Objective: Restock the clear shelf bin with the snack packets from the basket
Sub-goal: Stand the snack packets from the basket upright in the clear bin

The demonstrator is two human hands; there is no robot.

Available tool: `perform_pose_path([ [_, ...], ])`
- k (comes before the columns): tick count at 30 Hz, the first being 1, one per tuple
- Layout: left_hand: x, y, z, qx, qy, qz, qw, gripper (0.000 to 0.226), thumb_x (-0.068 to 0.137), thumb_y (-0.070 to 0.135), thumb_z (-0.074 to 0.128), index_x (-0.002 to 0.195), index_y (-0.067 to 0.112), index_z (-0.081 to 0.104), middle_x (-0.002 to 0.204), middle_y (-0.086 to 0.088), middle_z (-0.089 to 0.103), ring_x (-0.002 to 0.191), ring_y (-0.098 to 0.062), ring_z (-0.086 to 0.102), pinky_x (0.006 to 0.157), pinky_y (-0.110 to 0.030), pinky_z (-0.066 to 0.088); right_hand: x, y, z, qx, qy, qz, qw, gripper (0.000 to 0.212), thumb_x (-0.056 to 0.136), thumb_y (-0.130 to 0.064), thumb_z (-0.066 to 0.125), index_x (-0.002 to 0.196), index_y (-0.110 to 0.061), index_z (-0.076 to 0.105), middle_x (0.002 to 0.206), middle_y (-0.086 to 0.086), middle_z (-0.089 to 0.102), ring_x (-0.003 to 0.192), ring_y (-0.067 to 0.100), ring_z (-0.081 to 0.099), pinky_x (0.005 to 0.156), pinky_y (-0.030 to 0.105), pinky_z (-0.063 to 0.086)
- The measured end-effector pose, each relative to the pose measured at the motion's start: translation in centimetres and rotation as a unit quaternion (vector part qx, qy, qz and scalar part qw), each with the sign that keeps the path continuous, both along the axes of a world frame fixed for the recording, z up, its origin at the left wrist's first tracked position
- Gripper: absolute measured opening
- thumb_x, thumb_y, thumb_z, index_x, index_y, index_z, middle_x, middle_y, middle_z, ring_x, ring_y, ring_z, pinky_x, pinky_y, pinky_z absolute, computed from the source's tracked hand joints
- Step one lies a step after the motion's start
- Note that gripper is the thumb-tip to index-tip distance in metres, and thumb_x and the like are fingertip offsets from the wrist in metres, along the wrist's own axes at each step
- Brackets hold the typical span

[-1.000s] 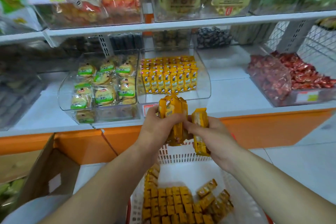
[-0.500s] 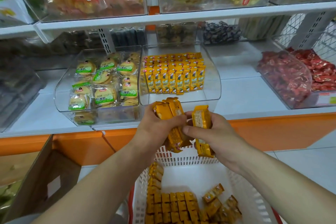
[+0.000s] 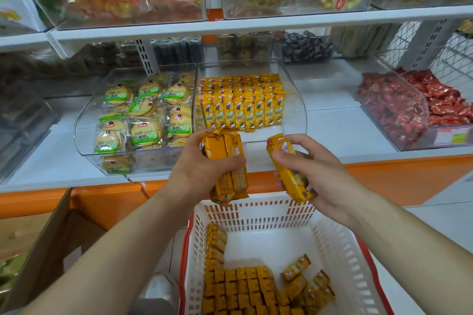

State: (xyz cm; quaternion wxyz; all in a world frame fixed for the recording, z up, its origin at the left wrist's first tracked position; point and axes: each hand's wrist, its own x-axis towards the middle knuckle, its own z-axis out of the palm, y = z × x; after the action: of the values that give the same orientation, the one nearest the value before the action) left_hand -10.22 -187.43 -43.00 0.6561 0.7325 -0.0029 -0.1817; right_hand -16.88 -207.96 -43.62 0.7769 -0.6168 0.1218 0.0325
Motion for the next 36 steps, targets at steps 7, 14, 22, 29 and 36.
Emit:
perform_pose_path([
  [7, 0.2, 0.2, 0.2, -0.002, -0.003, 0.002, 1.0, 0.077, 0.069, 0.022, 0.091, 0.134, 0.032, 0.051, 0.109, -0.004, 0.073, 0.083, -0.02, 0.078, 0.061, -0.038, 0.063, -0.3, 1.1, 0.0, 0.051, 0.008, -0.004, 0.999, 0.04, 0.056, -0.035, 0.087, 0.091, -0.026, 0.071, 0.07, 0.001, 0.064, 0.057, 0.018, 0.061, 0.052, 0.031, 0.052],
  [14, 0.9, 1.3, 1.2, -0.001, -0.027, 0.009, 1.0, 0.073, 0.061, 0.03, 0.09, 0.126, 0.028, 0.057, 0.101, 0.0, 0.078, 0.087, -0.019, 0.078, 0.069, -0.041, 0.065, 0.2, 1.7, 0.7, 0.111, 0.027, -0.022, 0.993, 0.012, 0.091, -0.019, 0.062, 0.101, -0.016, 0.068, 0.076, 0.008, 0.065, 0.065, 0.023, 0.064, 0.057, 0.034, 0.053],
  [22, 3.2, 5.2, 2.6, 0.003, -0.08, 0.081, 0.993, 0.071, 0.077, 0.018, 0.086, 0.137, 0.027, 0.05, 0.102, 0.002, 0.074, 0.079, -0.012, 0.076, 0.055, -0.03, 0.061, 9.2, 3.0, 4.2, -0.274, -0.15, -0.046, 0.949, 0.023, 0.081, -0.029, 0.081, 0.096, -0.04, 0.066, 0.089, -0.01, 0.068, 0.077, -0.002, 0.065, 0.067, 0.02, 0.05],
  [29, 4.5, 7.5, 2.4, -0.002, -0.087, 0.134, 0.987, 0.07, 0.074, 0.021, 0.089, 0.134, 0.025, 0.053, 0.099, 0.004, 0.075, 0.077, -0.011, 0.076, 0.054, -0.033, 0.061, 20.3, 5.9, -0.1, -0.461, -0.132, 0.004, 0.878, 0.029, 0.081, -0.01, 0.08, 0.102, -0.024, 0.065, 0.101, -0.003, 0.063, 0.088, 0.012, 0.061, 0.078, 0.027, 0.048],
  [36, 5.2, 7.7, 1.7, 0.014, -0.108, 0.135, 0.985, 0.073, 0.073, 0.026, 0.089, 0.135, 0.029, 0.051, 0.105, 0.007, 0.073, 0.089, -0.009, 0.073, 0.066, -0.028, 0.062, 24.9, 7.6, -4.3, -0.585, -0.101, 0.031, 0.804, 0.031, 0.083, -0.016, 0.077, 0.114, -0.018, 0.073, 0.107, 0.006, 0.071, 0.098, 0.022, 0.064, 0.082, 0.029, 0.049],
])
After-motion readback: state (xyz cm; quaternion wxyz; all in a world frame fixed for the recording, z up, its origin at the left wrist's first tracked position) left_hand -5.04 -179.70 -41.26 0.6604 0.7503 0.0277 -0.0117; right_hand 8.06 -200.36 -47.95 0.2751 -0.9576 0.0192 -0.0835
